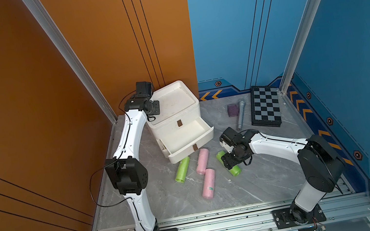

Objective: Sort the rolls of trash bags by color and place them into the drawer
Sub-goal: Pick up the roll of trash bags from the center of the board.

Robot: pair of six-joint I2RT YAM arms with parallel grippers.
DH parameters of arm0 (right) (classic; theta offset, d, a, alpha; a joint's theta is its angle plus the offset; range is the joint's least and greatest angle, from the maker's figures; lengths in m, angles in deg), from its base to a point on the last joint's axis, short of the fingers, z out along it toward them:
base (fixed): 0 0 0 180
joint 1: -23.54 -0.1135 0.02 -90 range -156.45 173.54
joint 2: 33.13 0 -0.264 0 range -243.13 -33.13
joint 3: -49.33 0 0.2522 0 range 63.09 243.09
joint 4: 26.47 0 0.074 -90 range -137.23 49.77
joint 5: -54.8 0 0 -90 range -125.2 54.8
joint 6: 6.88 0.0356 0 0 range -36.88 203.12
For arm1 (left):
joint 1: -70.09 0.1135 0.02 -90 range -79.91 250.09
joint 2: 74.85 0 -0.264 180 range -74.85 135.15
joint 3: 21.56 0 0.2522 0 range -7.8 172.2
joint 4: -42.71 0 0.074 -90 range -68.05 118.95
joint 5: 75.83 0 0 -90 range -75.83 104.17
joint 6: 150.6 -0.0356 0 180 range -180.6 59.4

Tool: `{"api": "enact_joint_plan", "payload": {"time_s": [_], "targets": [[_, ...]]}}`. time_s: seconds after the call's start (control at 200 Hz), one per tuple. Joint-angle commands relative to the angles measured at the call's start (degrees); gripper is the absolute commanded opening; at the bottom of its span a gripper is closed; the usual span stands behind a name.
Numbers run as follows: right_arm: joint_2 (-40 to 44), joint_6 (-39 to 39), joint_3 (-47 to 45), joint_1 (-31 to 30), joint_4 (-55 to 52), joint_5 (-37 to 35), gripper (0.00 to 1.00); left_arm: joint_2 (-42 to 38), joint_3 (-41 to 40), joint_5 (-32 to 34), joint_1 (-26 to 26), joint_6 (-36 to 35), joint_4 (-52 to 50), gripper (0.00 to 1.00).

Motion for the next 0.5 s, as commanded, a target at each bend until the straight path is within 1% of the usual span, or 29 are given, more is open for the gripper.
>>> {"api": "enact_joint_plan", "payload": {"time_s": [0.0, 0.1, 0.23, 0.495], "targets": [[-1.9, 0.5, 2.4, 0.0, -1.3, -1.7, 0.76, 5.9, -5.3, -5.7, -0.6, 0.7, -17.5, 0.00], [-3.4, 0.5, 3.5, 0.0, -1.4, -0.7, 0.71, 6.0, -5.3, -5.7, -0.6, 0.6, -17.5, 0.00], [-4.7, 0.6, 4.1, 0.2, -1.3, 0.3, 0.69, 5.9, -5.2, -5.5, -0.6, 0.5, -17.6, 0.00], [-5.9, 1.4, 3.5, 1.2, -0.9, 2.5, 0.51, 5.8, -5.1, -5.5, -0.5, 0.4, -17.6, 0.00]]}}
